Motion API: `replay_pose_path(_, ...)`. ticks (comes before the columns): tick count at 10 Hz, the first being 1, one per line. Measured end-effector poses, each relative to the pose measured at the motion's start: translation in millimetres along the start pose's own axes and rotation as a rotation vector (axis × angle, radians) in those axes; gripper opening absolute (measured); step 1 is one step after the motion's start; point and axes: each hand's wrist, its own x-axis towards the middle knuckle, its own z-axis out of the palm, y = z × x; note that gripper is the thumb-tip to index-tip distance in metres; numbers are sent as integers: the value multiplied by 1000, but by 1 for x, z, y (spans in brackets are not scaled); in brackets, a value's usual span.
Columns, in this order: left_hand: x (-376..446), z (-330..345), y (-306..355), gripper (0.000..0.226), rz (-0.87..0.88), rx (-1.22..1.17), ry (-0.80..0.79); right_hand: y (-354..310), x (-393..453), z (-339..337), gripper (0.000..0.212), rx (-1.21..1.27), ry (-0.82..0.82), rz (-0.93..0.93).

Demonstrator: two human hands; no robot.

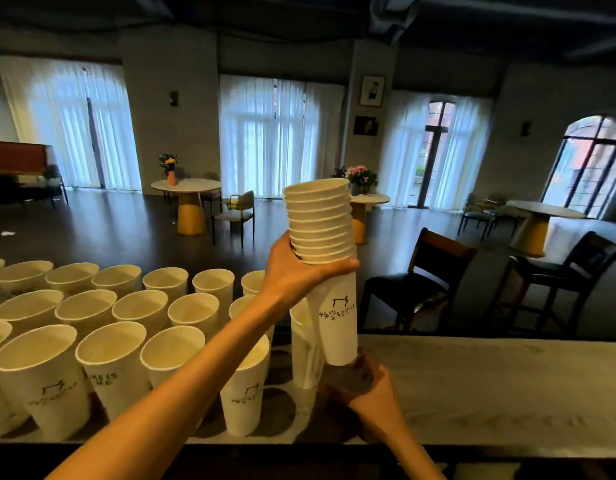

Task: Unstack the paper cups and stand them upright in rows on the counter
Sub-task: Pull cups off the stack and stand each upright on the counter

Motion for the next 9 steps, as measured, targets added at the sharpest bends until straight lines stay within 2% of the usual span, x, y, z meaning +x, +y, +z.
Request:
replay_pose_path(1, -21, 25, -7, 73, -25, 38, -105, -21, -22, -17, 78, -88, 10, -76)
replay_pose_path(2, -39, 48, -21, 76, -14, 49, -149, -25, -26, -23, 62, -49, 58, -78)
replay_pose_path(3, -49, 52, -27, 79, -20, 53, -146, -31, -28, -25, 67, -29, 147, -128)
replay_pose_path(4, -53, 47, -25, 86, -9, 87, -91, -36, -29, -18, 70, -25, 164, -151)
replay_pose_path(5, -53, 36, -25, 85, 14, 103, -49, -40, -27, -1, 76, -42, 126, -121)
replay_pose_path(7, -52, 13, -18, 82, 32, 140, 74, -39, -29, 31, 67, -43, 128, -147)
replay_pose_path(9, -23, -11, 17, 80, 97, 42, 176, -11, -32, 47, 70, -26, 28, -99)
